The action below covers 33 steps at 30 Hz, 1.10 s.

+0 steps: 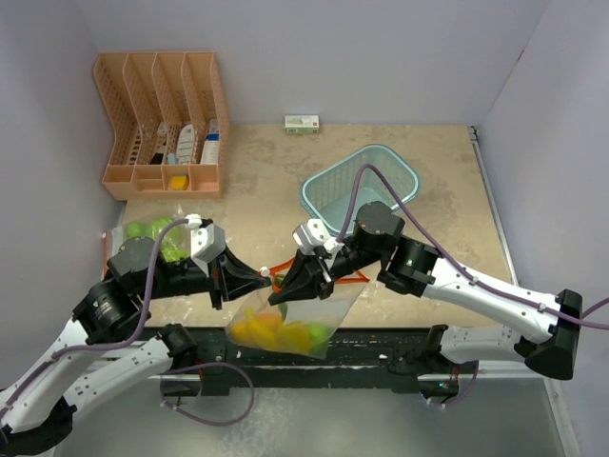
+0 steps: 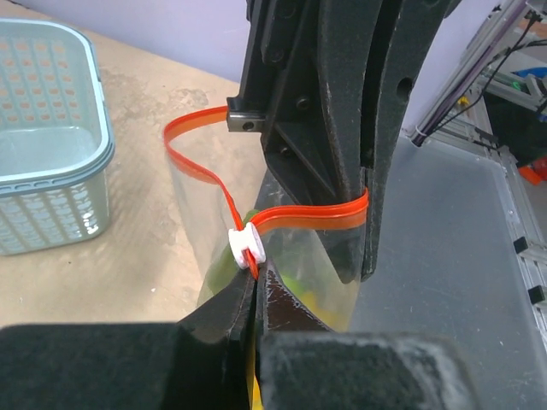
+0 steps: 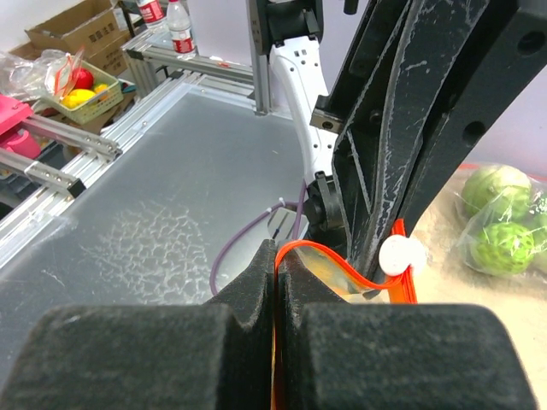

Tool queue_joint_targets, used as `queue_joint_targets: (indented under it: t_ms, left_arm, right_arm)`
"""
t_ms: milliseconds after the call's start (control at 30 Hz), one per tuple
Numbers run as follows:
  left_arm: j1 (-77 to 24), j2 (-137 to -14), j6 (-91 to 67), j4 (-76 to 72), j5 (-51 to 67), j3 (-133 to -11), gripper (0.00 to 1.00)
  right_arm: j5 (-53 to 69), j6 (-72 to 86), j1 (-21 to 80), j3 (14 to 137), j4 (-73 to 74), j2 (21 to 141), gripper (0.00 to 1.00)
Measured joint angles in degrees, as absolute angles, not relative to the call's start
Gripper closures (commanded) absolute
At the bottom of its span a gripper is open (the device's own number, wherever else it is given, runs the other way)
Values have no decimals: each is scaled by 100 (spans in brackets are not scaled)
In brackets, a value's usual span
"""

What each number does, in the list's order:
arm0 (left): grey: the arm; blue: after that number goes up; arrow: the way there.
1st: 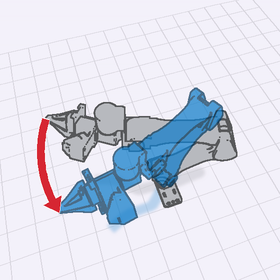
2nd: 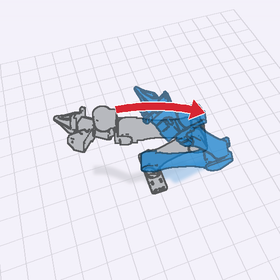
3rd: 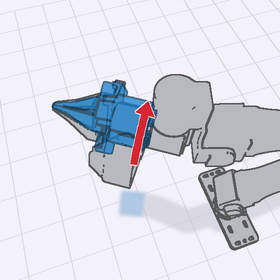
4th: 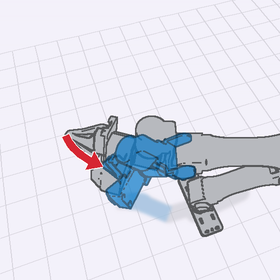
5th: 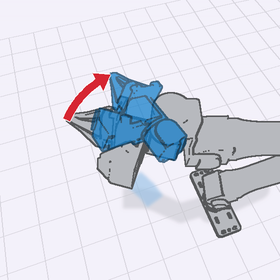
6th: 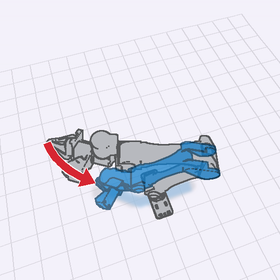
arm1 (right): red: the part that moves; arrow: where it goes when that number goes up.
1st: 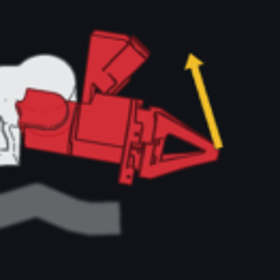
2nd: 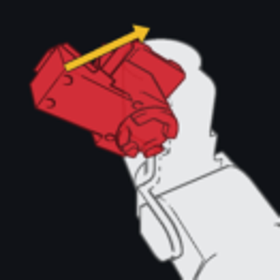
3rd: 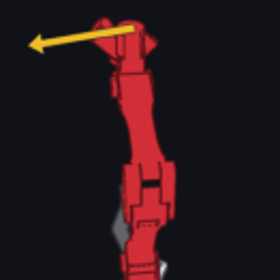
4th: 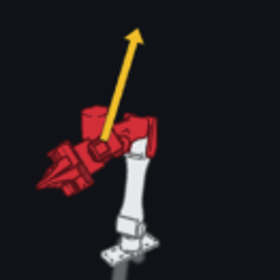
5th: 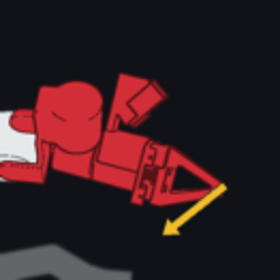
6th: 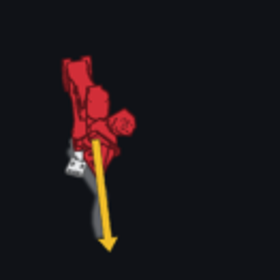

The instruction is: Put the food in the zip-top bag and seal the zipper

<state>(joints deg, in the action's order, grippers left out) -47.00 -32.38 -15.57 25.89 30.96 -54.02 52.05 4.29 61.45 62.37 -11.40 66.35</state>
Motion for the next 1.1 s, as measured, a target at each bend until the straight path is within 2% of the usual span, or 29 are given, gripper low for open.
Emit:
queue_joint_targets:
  t_ms: [233,433,467,567,733,933,1100]
  left_arm:
    - [-4700,-3225,-1546,2591,3358,-5286,100]
    - [-4700,-2827,-1444,2956,2797,-5269,100]
    - [-4700,-2744,-1417,3026,2668,-5269,100]
    - [-4700,-2510,-1361,3273,2261,-5269,100]
    - [-4700,-2429,-1280,3503,1925,-5210,100]
    - [-4700,-2808,-1225,3533,1846,-5103,100]
    - [-4700,-3116,-1179,3531,1900,-5096,100]
  right_arm:
    - [5199,427,6149,6270,-1094,6635,100]
    - [5074,233,6149,6276,-707,6635,98]
    - [4991,178,6147,6276,-600,6637,94]
    - [4661,47,6147,6276,-276,6689,68]
    - [3955,-47,6147,6259,58,6799,38]
    - [3376,-202,6145,6167,185,6501,26]
    - [3234,-298,6145,6136,67,5955,29]
